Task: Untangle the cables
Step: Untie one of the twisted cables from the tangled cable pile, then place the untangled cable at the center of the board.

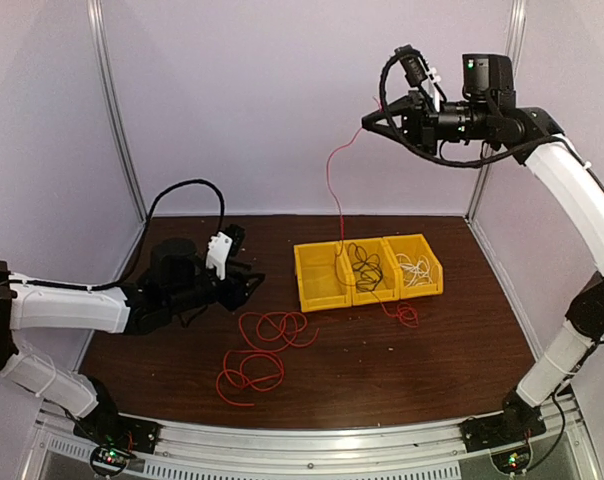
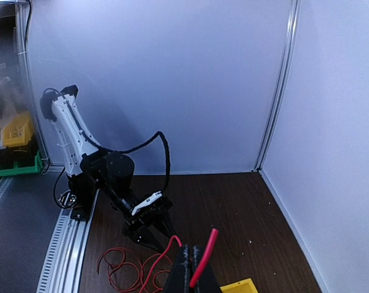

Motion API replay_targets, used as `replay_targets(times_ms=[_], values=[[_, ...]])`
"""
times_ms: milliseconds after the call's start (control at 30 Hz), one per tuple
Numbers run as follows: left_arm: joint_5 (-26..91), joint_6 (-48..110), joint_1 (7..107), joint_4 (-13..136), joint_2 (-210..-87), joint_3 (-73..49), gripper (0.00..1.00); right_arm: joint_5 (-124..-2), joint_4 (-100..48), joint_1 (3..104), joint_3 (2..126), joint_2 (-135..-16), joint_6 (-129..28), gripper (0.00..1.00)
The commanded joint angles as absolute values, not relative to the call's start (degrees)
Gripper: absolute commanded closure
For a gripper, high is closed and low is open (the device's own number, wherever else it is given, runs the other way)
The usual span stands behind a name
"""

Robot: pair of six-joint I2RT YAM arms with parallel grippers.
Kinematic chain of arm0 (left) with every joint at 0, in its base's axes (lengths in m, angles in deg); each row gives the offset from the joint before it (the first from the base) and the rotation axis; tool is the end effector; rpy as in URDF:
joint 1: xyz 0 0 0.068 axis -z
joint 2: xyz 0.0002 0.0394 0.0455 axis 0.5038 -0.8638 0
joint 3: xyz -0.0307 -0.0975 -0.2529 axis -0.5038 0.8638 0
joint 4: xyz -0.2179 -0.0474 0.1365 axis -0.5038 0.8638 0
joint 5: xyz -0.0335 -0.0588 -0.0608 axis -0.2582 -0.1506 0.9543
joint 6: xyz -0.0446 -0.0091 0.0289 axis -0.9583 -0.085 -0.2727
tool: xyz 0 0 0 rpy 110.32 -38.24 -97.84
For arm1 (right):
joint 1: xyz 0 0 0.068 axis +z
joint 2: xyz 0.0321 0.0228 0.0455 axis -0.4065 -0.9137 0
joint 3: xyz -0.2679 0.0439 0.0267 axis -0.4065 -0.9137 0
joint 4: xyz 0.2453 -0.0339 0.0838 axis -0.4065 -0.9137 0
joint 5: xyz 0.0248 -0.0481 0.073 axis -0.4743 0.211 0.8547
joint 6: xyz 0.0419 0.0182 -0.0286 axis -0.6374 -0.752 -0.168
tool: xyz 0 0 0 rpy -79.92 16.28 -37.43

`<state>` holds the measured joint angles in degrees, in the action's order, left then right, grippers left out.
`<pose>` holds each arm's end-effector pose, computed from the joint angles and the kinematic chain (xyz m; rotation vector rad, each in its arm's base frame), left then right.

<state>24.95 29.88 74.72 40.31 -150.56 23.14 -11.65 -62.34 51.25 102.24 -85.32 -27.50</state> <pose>0.2085 -0.2052 0.2272 0.5340 1.8452 -0.6972 0.2684 0.1728 0.5043 -1.3009 1.2708 1.0704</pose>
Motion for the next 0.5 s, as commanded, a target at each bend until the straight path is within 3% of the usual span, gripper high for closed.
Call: replay_targets(times_ms=[0,267,467], values=[[23.3,29.7,74.9,42.3,-149.0,24.0,0.56,-6.9,-59.2,51.6,113.5,-86.1,-30.9,1.0],[24.1,29.6,74.9,39.8,-151.3,24.2,0.55,-3.7,-64.7,49.9,119.1,-86.8,-29.2,1.0],[33.2,30.8,75.0,38.4,-158.3,20.8,0.56,-5.6,-72.4,42.0,112.6,-84.2,-21.9,1.0]])
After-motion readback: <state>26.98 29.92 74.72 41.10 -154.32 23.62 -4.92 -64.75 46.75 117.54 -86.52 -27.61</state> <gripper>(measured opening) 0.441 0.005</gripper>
